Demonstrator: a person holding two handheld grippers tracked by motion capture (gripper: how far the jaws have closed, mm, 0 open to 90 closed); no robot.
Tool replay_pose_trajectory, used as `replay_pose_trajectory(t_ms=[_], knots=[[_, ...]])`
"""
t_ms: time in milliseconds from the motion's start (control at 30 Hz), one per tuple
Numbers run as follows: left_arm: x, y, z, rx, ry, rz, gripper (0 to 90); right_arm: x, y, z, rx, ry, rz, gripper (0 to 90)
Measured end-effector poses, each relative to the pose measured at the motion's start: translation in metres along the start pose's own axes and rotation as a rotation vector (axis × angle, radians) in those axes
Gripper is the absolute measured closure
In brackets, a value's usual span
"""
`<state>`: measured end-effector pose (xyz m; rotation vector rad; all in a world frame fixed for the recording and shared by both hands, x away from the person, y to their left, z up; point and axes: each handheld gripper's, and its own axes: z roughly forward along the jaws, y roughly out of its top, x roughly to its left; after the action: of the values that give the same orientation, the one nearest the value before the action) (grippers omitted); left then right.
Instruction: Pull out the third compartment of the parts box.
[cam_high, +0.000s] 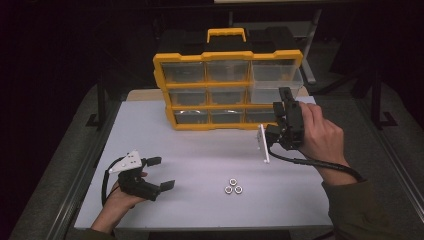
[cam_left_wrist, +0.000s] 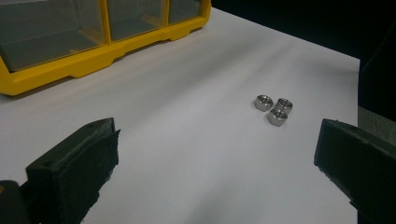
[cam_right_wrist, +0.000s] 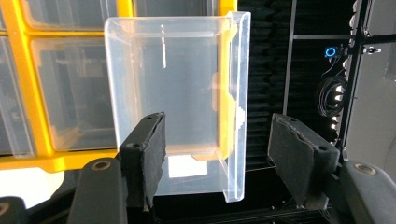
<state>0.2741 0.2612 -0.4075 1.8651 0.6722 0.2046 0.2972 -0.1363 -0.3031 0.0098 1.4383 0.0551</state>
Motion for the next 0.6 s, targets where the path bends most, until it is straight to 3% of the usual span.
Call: replay_pose_trajectory(t_ms=[300,600], knots=[[0.001,-0.001,-0.002,-0.004,-0.004,-0.001,0.0,0.007,0.005,-0.006,0.004,0.033,0.01,22.9],[0.0,-0.001,-0.002,-0.007,-0.002,-0.007,0.0,0.017,0.005,-0.012,0.015,0.066,0.014,19.0]])
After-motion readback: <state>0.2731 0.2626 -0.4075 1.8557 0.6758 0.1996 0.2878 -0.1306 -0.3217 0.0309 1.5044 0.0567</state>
